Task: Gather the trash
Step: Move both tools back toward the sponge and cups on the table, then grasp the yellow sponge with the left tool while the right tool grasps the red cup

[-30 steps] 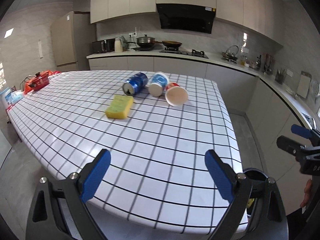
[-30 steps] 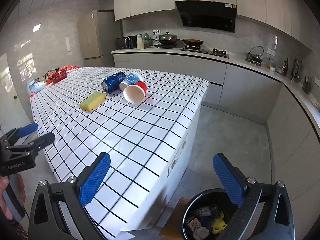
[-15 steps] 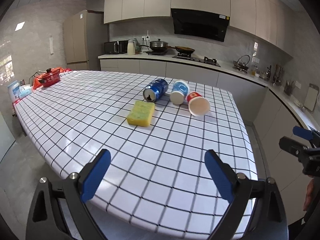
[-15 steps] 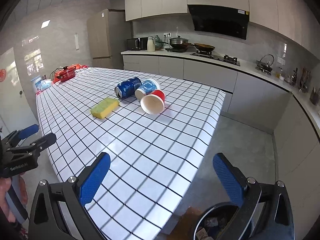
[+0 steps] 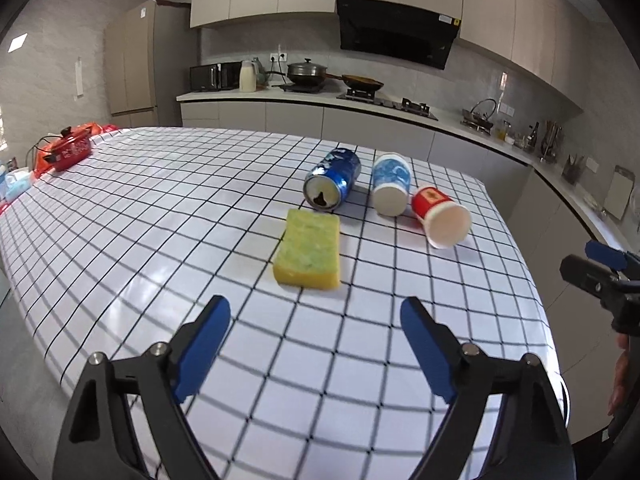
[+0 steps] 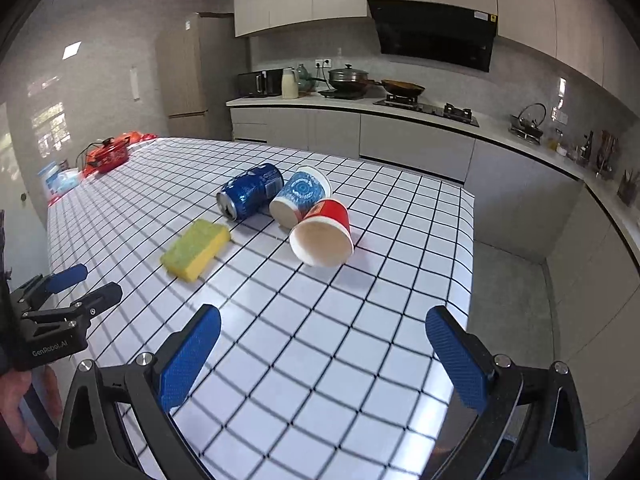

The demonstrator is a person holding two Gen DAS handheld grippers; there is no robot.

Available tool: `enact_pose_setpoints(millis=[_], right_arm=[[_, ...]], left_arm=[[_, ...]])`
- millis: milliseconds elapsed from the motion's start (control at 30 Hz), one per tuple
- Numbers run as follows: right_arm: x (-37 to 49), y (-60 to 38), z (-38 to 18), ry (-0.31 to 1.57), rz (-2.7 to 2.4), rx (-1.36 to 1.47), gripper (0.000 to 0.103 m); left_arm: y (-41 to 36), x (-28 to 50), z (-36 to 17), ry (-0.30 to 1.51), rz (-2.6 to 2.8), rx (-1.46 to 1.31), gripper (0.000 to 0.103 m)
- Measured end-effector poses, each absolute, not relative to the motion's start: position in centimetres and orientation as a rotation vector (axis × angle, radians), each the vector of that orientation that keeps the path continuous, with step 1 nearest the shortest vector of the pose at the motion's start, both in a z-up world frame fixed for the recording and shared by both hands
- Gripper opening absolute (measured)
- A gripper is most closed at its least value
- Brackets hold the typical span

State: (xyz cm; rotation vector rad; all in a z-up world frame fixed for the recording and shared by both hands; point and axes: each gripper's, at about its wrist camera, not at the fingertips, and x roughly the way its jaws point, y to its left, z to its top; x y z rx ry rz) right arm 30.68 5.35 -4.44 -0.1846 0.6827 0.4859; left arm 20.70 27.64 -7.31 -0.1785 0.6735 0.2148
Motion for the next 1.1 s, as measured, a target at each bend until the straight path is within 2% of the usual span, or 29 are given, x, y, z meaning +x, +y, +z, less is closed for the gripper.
enact_pose_setpoints(millis=[233, 567, 700, 1100], right_arm=[[34.3, 8.8, -6.3, 0.708, 0.468, -0.216, 0.103], [40.5, 11.7, -9.3, 0.764, 0.434, -0.2, 0.099], [42.7, 12.5, -10.3, 0.781, 0.421, -0.189, 0.099], [46.4, 14.3, -13.1, 0.843, 0.372, -0.174, 0.099]], left_arm=[[29.4, 25.8, -9.5, 0.725, 0.177, -0.187, 0.086], [30.3, 31.2, -12.8, 0.83, 0.166, -0.169, 0.079], [31.1, 32.2, -13.1, 0.848, 0.159, -0.189, 0.075], [33.4, 34.2, -13.2, 0.862, 0.185, -0.219, 0.073]])
